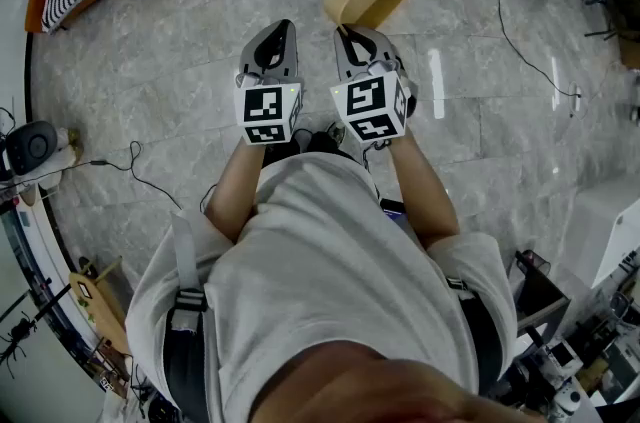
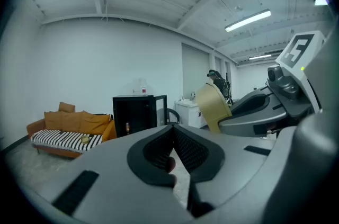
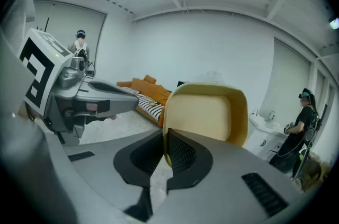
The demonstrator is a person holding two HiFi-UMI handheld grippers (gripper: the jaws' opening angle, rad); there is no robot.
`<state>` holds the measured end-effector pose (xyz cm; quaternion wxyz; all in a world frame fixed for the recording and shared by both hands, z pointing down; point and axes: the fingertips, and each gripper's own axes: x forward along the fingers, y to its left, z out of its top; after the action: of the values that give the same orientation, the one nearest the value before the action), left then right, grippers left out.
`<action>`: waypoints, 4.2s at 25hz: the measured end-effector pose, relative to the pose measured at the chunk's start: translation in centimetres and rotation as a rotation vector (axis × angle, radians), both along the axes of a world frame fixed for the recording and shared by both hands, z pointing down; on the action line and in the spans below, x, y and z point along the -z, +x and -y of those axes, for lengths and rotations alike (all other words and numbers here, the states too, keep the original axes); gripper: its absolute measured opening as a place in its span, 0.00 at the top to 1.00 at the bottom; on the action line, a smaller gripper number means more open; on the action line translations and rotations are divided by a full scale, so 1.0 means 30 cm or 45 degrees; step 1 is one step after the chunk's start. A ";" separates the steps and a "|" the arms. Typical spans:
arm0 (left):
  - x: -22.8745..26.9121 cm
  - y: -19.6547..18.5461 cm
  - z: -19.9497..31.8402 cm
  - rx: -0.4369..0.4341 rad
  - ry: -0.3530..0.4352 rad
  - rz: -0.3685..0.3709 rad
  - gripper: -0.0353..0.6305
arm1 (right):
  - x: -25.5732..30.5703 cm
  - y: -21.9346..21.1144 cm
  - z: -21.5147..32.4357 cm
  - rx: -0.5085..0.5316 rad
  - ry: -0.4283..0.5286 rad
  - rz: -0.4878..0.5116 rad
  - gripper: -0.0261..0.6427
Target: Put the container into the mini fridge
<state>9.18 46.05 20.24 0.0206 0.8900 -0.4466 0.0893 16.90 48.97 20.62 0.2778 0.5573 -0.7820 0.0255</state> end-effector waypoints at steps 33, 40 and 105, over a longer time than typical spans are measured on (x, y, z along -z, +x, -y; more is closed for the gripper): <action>-0.090 -0.102 0.598 0.067 -0.103 -0.074 0.93 | -0.057 -0.099 0.581 0.149 -0.101 -0.114 0.90; -0.079 -0.182 0.816 0.058 -0.124 -0.092 0.93 | -0.078 -0.199 0.798 0.207 -0.158 -0.160 0.90; -0.736 -0.333 1.896 0.501 -0.381 -0.206 0.93 | -0.771 -0.253 1.942 0.787 -0.641 -0.451 0.90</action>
<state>-0.80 -10.83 42.31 0.2048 0.7774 -0.5897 0.0773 9.30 -9.29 43.75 0.5293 0.2076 -0.8219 0.0350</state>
